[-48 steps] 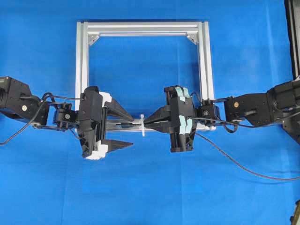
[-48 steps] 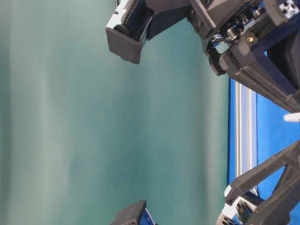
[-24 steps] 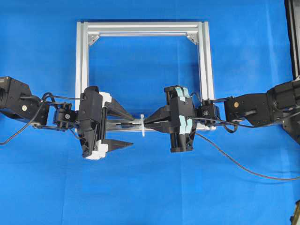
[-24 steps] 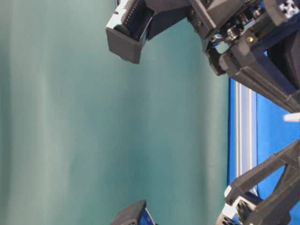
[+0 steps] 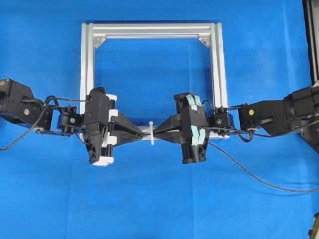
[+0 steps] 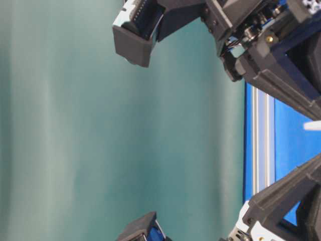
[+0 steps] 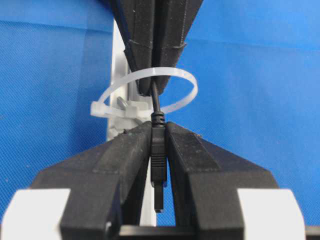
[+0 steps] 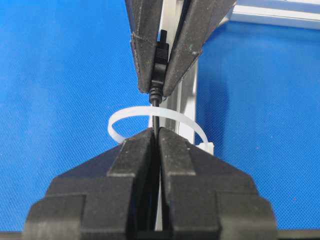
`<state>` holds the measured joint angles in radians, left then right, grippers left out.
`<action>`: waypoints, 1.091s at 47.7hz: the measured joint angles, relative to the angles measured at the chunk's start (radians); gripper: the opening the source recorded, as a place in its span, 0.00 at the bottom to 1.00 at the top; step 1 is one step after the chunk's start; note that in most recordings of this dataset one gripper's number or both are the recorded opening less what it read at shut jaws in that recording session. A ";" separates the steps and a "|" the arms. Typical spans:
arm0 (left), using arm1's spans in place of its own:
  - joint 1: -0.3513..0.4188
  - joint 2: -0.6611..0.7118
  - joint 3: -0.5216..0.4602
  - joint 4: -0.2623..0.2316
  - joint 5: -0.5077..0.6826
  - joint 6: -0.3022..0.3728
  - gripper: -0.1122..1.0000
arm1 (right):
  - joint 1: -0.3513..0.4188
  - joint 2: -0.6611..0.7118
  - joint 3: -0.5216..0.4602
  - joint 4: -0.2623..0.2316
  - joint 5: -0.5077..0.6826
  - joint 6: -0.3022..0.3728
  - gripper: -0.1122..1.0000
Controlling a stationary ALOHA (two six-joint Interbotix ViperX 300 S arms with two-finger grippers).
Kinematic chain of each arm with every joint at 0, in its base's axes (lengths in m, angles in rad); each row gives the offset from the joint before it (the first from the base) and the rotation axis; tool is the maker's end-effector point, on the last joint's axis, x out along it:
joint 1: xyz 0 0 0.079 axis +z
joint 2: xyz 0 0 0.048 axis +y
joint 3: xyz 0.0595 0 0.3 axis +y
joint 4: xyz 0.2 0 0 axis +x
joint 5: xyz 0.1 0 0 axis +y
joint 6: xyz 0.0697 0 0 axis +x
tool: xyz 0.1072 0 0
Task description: Insert the wire through the string loop located in the center.
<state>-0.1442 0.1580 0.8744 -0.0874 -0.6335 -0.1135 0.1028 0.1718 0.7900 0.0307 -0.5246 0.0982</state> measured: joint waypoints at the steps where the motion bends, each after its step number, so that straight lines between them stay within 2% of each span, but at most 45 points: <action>1: 0.000 0.000 0.000 0.000 0.000 0.000 0.17 | 0.000 0.000 0.000 -0.002 0.000 0.000 0.08; 5: 0.000 0.000 0.000 -0.002 0.000 0.000 0.17 | 0.000 0.000 0.000 -0.002 0.000 0.000 0.12; 8: 0.000 0.000 0.000 0.000 0.000 0.000 0.17 | -0.002 0.000 0.000 0.000 0.000 0.003 0.22; 11: 0.000 0.000 0.000 -0.002 0.000 0.000 0.17 | -0.003 0.000 0.000 0.003 0.002 0.005 0.35; 17: 0.000 0.000 0.000 -0.002 0.000 0.000 0.17 | -0.005 0.000 0.000 0.009 0.000 0.008 0.72; 20: 0.000 0.000 0.000 0.000 0.000 0.000 0.17 | -0.002 0.002 0.000 0.009 0.000 0.008 0.86; 21: 0.000 0.000 0.000 0.000 0.000 0.000 0.17 | -0.002 0.000 0.000 0.009 0.002 0.008 0.87; 28: 0.000 0.000 0.003 -0.002 0.000 0.002 0.17 | -0.002 0.000 0.002 0.009 0.000 0.009 0.82; 35: 0.000 -0.005 0.018 -0.002 0.000 0.000 0.17 | -0.002 0.000 0.008 0.009 0.002 0.008 0.82; 52: 0.000 -0.138 0.173 0.000 0.000 0.000 0.17 | -0.009 -0.026 0.041 0.011 0.002 0.006 0.81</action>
<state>-0.1442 0.0199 1.0477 -0.0874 -0.6335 -0.1135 0.0936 0.1457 0.8314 0.0414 -0.5231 0.1043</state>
